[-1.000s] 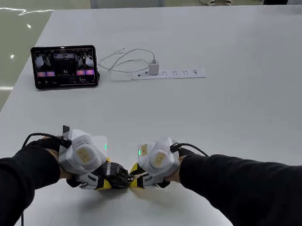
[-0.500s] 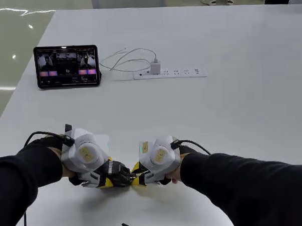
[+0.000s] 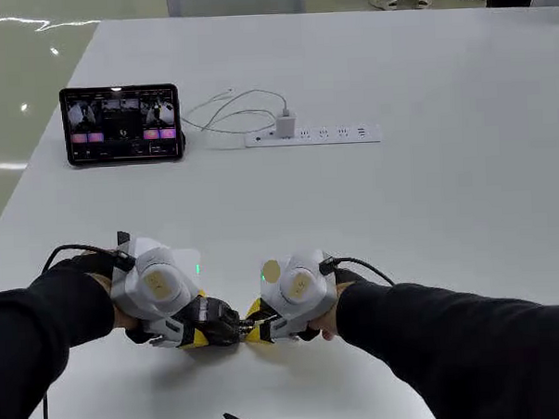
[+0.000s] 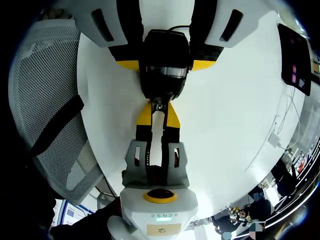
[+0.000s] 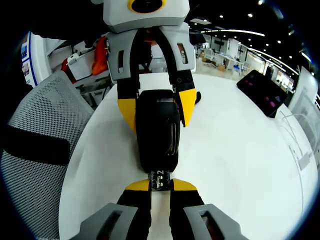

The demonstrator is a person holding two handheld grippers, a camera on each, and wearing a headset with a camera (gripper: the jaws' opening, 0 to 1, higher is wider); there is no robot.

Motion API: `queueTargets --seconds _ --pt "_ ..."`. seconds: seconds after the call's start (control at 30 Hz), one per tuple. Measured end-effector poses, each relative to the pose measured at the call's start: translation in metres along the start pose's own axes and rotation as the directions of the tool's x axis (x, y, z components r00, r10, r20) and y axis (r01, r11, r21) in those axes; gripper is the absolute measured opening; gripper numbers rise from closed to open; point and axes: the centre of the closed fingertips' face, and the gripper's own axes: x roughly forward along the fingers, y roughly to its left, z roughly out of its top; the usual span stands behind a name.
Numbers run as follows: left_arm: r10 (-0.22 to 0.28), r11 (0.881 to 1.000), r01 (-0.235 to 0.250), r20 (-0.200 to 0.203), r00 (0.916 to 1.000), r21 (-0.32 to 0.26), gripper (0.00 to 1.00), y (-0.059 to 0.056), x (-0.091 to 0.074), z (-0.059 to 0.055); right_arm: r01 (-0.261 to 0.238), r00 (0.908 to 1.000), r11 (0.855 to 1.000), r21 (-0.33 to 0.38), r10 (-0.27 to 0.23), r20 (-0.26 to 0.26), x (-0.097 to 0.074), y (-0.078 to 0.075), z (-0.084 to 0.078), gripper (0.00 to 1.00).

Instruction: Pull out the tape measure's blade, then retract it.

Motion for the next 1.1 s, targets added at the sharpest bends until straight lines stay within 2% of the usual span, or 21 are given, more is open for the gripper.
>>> queueTargets --seconds 0.7,1.1 --pt "0.004 1.000 -0.004 -0.008 1.0000 0.000 0.30 0.000 0.000 0.001 0.004 1.0000 1.000 0.028 -0.004 -0.003 -0.004 0.000 -0.006 0.09" --pt "0.009 1.000 -0.009 -0.009 0.9999 -0.003 0.29 0.000 0.001 0.001 0.005 0.9999 1.000 0.020 -0.005 -0.009 -0.010 -0.001 -0.012 0.09"
